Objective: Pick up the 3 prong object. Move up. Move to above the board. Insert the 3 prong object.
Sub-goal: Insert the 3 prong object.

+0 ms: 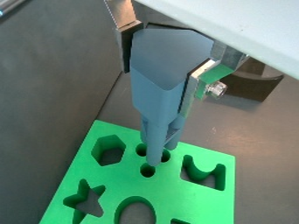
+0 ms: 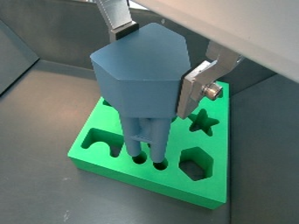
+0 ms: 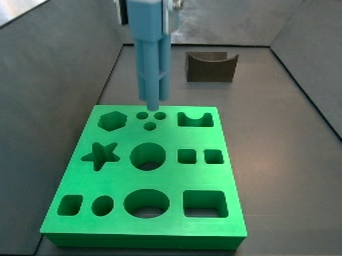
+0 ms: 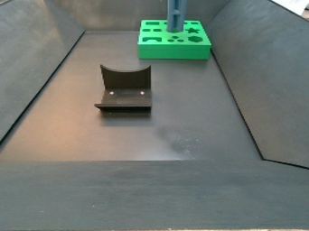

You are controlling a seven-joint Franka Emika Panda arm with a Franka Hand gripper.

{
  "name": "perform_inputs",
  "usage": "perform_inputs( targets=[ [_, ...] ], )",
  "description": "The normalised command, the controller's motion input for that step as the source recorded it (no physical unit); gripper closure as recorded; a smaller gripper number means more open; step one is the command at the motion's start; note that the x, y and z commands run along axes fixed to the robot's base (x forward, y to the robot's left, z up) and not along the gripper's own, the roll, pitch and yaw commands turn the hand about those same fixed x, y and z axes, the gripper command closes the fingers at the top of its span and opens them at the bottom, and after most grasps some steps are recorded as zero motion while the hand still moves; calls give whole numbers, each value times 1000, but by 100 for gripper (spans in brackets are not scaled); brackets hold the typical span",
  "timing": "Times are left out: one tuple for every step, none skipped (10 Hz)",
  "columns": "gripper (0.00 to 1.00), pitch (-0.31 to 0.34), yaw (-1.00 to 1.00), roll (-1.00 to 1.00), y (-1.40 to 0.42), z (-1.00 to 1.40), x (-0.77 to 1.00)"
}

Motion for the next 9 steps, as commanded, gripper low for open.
perform_inputs(
  targets=[
    [100,-84,151,0,-29,-229,-6],
    [100,-86,143,0,-109,-169,0],
    [100,-90,160,0,-114,-294,0],
    [100,-91,129,0,-117,-229,0],
    [100,-57,74,0,0,-120,0],
    [100,-20,51,0,0,-100,0],
    [100,0,60,19,37,-137,-34],
    [100,-11,57,0,71,-80,-23],
    [100,-24,46,0,0,-43,-6]
  ],
)
